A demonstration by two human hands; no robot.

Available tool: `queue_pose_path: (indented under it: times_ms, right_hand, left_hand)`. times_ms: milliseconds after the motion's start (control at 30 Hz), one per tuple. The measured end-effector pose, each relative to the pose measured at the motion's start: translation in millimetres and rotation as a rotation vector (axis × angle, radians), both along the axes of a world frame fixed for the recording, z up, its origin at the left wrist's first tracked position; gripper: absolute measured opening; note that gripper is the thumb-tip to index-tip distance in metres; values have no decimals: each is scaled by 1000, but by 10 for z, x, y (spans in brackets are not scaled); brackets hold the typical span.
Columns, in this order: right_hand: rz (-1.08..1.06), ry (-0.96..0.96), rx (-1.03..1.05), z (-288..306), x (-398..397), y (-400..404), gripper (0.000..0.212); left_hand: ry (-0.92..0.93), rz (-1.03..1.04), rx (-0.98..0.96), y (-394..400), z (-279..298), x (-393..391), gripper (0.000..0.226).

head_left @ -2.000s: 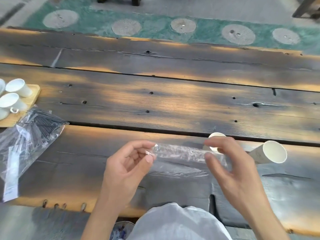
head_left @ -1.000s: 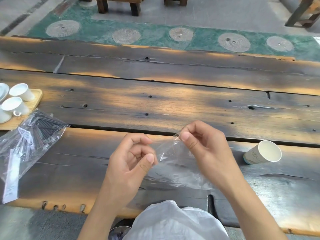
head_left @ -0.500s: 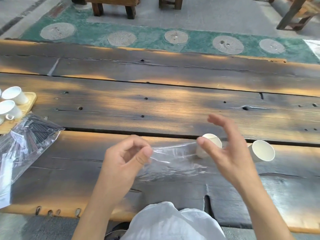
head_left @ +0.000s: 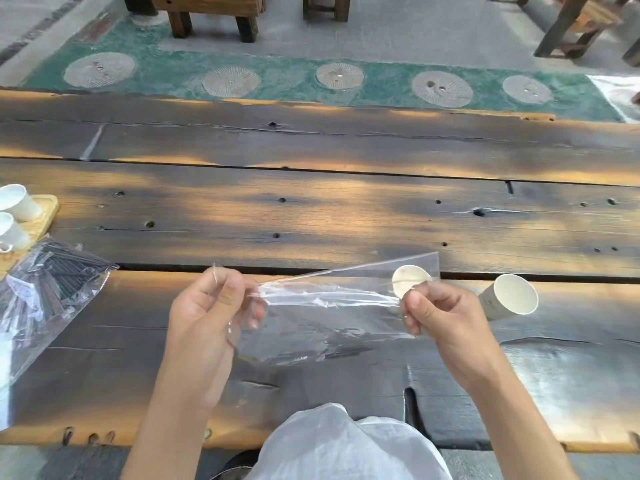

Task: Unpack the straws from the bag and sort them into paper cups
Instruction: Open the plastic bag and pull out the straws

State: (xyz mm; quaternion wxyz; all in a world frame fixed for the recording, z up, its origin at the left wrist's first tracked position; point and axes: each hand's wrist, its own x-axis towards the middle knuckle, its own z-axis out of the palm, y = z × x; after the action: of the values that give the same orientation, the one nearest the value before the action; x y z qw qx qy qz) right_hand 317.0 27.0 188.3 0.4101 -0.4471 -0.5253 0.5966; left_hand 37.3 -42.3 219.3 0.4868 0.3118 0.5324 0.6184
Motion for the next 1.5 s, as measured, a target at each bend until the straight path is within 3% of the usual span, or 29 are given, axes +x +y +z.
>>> queue_pose_path:
  times_ms: [133,200,333,500,600,667,833,967,1200,1300,1367,1500]
  right_hand:
    - [14,-13,-2,53,-36,0,37]
    - [24,-22,1,64,-55,-9,40]
    - [0,-28,-19,90,-62,-4,36]
    - [4,-9,-25,133,-45,12,41]
    - [25,-5,-31,149,-58,7,47]
    - [41,-1,-38,156,-68,-4,42]
    - [40,0,-45,169,-57,-26,33]
    - [38,-18,-34,153,-36,-33,34]
    - [101,-74,-2,146,-89,-38,37]
    - [119,-76,-24,163,-115,-44,34]
    - [122,-63,-41,163,-133,-51,31]
    - [130,-49,-60,166,-175,-51,33]
  left_hand:
    - [-210,98,-137,32,-53,38,24]
    - [-217,168,-181,51,-107,45,24]
    - [254,271,-102,56,-143,57,15]
    - [1102,-2,263,92,-105,-44,28]
    - [1304,-104,355,185,-103,-33,43]
    - [1379,-92,394,243,-108,0,35]
    - [1303,-90,448,296,-84,29,25]
    - [1066,-122,291,275,-26,41,25]
    - [894,-61,71,286,-31,12,21]
    - [925,-104,86,290,-19,27,18]
    - [1052,-199,198,298,-8,105,14]
    - [1228,-316,343,324,-29,227,28]
